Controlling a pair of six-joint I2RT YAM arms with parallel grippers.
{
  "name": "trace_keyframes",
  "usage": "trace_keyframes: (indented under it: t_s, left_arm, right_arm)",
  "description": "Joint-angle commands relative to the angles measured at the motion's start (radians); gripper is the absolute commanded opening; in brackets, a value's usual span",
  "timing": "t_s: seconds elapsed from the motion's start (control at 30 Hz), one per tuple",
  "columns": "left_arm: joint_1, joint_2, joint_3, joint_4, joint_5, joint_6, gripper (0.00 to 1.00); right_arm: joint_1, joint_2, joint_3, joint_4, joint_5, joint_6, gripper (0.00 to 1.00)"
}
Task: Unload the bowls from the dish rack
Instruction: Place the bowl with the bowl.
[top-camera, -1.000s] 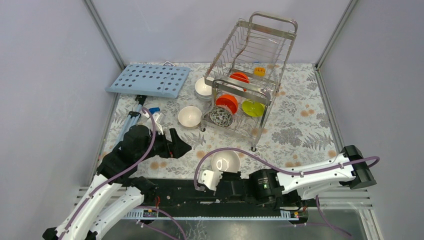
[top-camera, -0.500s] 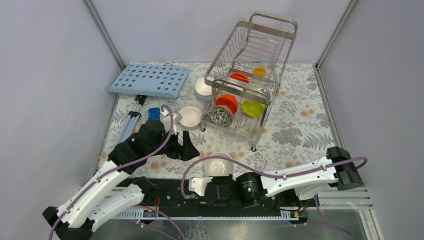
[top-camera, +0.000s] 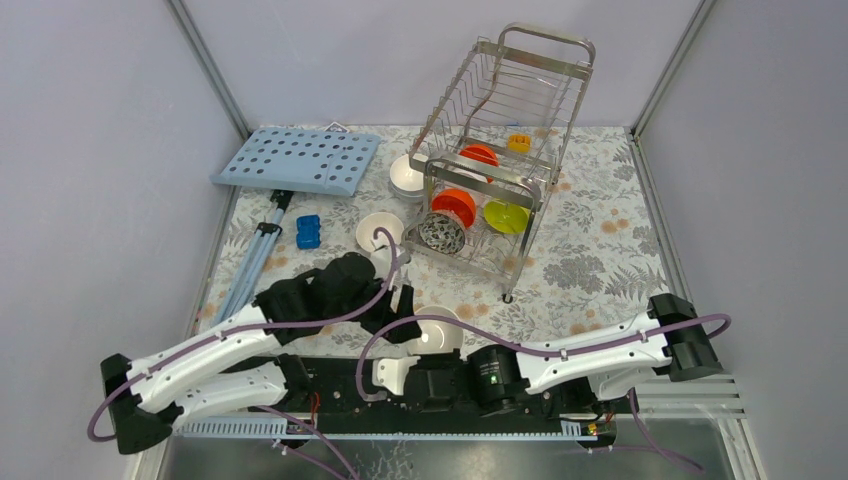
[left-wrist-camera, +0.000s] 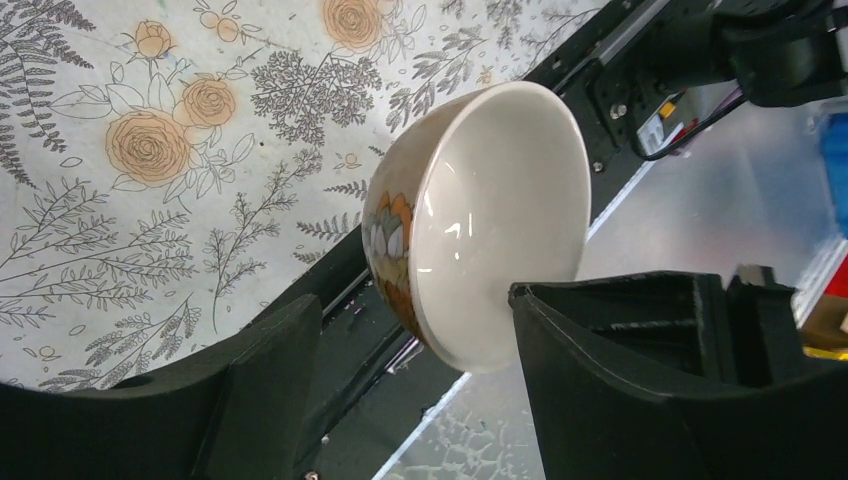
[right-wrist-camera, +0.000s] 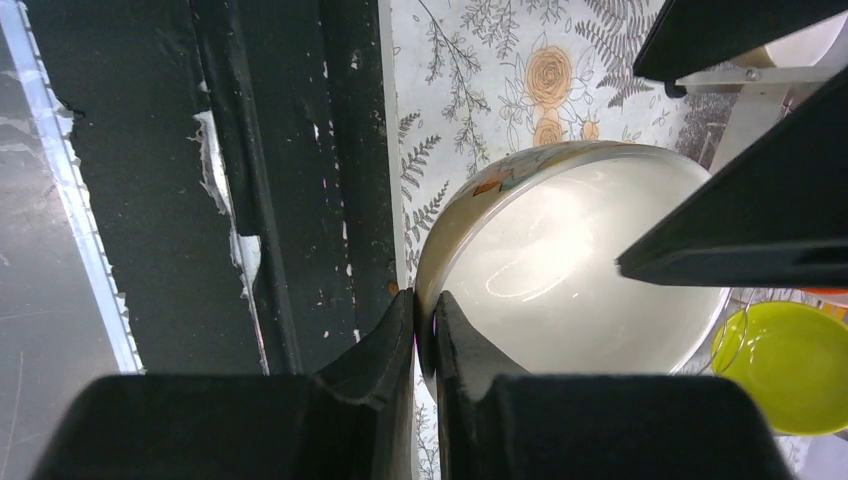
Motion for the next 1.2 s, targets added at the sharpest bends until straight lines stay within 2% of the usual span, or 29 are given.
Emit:
trace_keyframes:
  t_s: [0.0,0.13,0.4,0.57,0.77,1.0,1.17]
  left_arm:
    - [-0.042,0.027,0.036,0.050,-0.111,-0.012,0.72]
    - [-0.056,0.057,0.042,0.035,-0.159,-0.018,0.60]
    - [-0.102,0.103,0.046,0.033,-0.228,-0.037,0.52]
    - [-0.145,0.141,0.071,0.008,-0.289,-0.050,0.41]
    - [-0.206,0.190,0.117,-0.048,-0.384,-0.070,0.32]
    - [-0.226,0.203,0.116,-0.049,-0.395,-0.082,0.02]
    - [-0.232,0.196,0.113,-0.044,-0.406,-0.094,0.00]
  right_arm:
    - [0.008,0.003,0.073,0.015,0.027,-0.042,0.00]
    - [0.007,0.003,0.075,0.014,0.028,-0.040,0.00]
    - [0.007,0.005,0.075,0.028,0.029,-0.039,0.00]
    - [0.007,0.022,0.094,0.022,0.035,-0.046,0.00]
    - [0.007,0.063,0.147,-0.034,0.066,-0.045,0.00]
    - [0.007,0.061,0.137,-0.026,0.072,-0.036,0.00]
    - [0.009,0.059,0.141,-0.025,0.081,-0.018,0.00]
